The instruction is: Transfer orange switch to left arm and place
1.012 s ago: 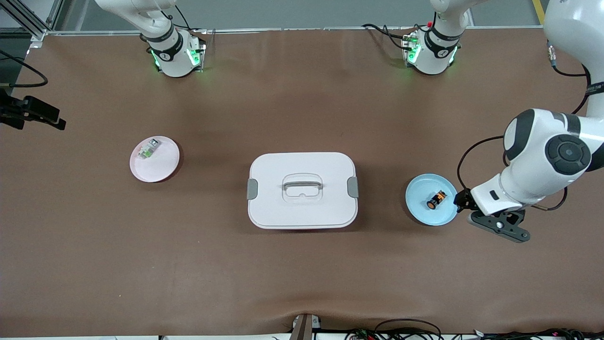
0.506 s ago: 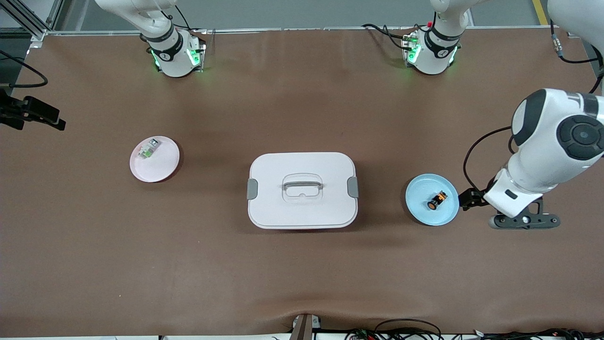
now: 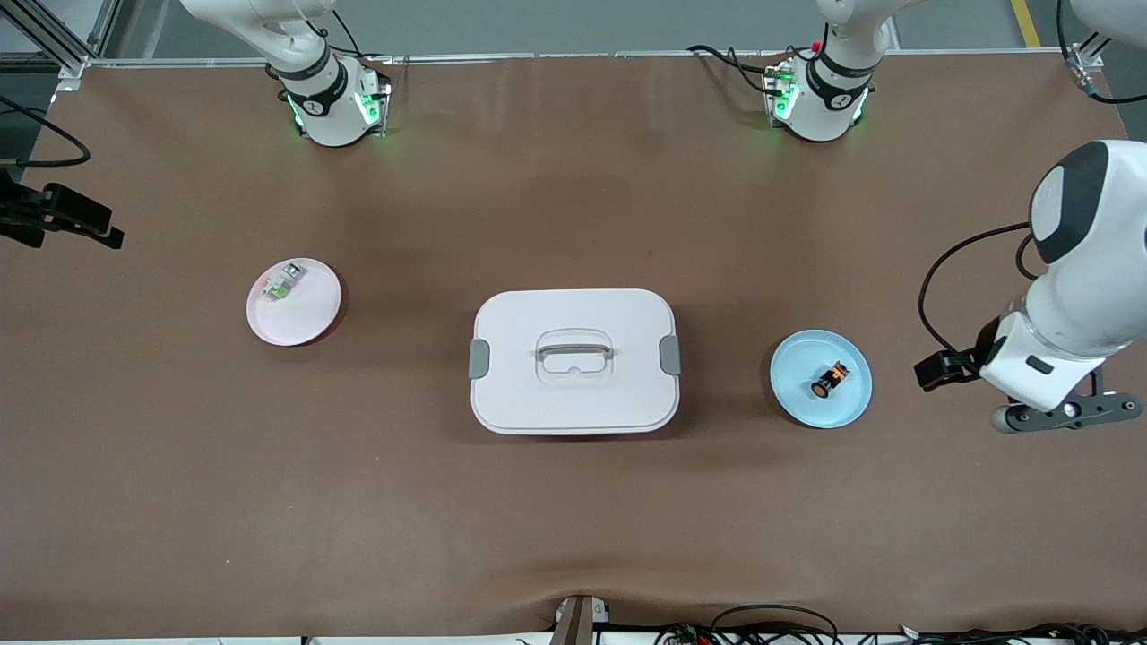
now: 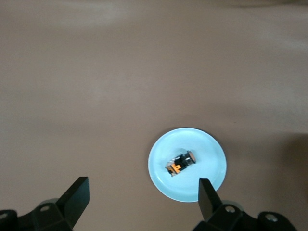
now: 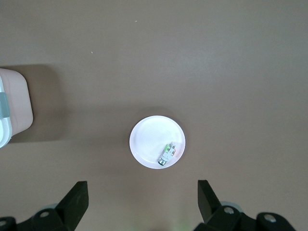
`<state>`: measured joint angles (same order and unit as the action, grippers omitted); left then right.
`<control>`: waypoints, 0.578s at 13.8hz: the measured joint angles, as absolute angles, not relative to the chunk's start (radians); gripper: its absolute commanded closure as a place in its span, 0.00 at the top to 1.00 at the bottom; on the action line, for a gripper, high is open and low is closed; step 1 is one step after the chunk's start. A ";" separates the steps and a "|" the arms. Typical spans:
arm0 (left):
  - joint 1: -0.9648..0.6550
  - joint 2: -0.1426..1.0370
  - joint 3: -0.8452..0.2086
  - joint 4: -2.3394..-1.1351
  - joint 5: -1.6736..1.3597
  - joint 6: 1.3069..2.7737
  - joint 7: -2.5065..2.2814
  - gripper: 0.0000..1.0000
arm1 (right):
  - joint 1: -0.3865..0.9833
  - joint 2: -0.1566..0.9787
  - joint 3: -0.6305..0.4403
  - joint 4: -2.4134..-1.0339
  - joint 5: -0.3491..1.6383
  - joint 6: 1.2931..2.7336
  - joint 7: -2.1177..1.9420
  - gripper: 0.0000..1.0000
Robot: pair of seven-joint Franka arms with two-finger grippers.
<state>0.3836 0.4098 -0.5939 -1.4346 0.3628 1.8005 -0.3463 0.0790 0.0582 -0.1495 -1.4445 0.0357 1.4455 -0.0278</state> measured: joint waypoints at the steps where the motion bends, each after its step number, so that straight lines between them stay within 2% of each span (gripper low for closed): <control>1: 0.370 0.401 -0.563 -1.435 0.363 1.793 -0.336 1.00 | 0.076 0.058 -0.145 -1.445 0.036 1.446 -0.028 1.00; 5: 0.238 0.314 -0.382 -1.433 0.287 1.719 -0.297 1.00 | -0.011 0.058 -0.047 -1.445 0.030 1.459 -0.028 1.00; 8: 0.117 0.218 -0.230 -1.432 0.183 1.647 -0.271 1.00 | -0.026 0.057 -0.036 -1.445 0.027 1.463 -0.028 1.00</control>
